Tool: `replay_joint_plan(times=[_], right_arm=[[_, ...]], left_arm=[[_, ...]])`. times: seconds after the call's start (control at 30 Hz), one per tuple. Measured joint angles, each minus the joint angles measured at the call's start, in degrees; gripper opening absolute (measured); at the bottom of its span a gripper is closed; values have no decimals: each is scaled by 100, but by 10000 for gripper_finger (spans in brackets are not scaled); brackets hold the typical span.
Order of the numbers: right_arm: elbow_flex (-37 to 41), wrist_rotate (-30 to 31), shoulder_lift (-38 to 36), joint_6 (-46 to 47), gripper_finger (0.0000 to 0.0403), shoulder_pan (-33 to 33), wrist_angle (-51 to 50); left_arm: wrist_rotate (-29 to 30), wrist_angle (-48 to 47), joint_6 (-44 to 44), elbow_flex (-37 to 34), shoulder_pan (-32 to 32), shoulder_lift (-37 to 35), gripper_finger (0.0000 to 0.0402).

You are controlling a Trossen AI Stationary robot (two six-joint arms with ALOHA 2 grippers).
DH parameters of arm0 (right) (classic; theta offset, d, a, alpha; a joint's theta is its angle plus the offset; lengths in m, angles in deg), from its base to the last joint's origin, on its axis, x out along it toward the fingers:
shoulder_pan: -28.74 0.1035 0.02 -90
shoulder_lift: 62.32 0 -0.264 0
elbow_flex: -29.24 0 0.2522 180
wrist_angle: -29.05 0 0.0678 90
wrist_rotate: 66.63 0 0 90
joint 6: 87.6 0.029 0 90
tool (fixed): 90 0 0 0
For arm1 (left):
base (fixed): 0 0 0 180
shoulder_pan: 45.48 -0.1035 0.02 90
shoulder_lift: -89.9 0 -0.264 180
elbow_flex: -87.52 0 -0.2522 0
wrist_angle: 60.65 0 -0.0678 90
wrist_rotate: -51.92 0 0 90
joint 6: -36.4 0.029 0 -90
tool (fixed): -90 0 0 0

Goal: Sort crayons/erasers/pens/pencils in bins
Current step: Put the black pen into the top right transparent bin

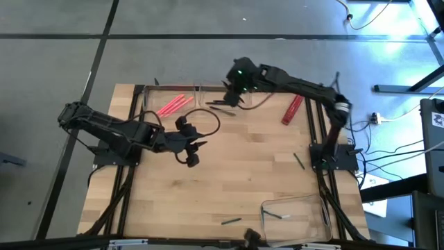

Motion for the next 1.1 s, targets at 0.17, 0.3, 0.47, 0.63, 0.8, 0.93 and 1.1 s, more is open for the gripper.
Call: replay_joint_plan(times=[0.17,0.3,0.47,0.63,0.8,0.93,1.1], right_arm=[[-726,-275,973,-646,46,-215,51],[-1097,-587,1548,-930,46,-289,169],[-1293,-626,2085,-1082,46,-344,213],[-1307,-619,2270,-1087,46,-366,271],[-1307,-619,2291,-1200,46,-376,271],[-1307,-612,2291,-1324,54,-380,264],[-1307,-610,2291,-1342,92,-378,262]], left_arm=[[0,0,-2,0,-107,0,104],[0,0,-19,0,-136,-2,105],[0,2,-48,0,-136,-35,103],[-2,-2,-75,0,-136,-61,105],[-4,-2,-94,0,-133,-59,102],[-4,-2,-98,0,-133,-59,105],[-4,-5,-103,0,-133,-59,103]])
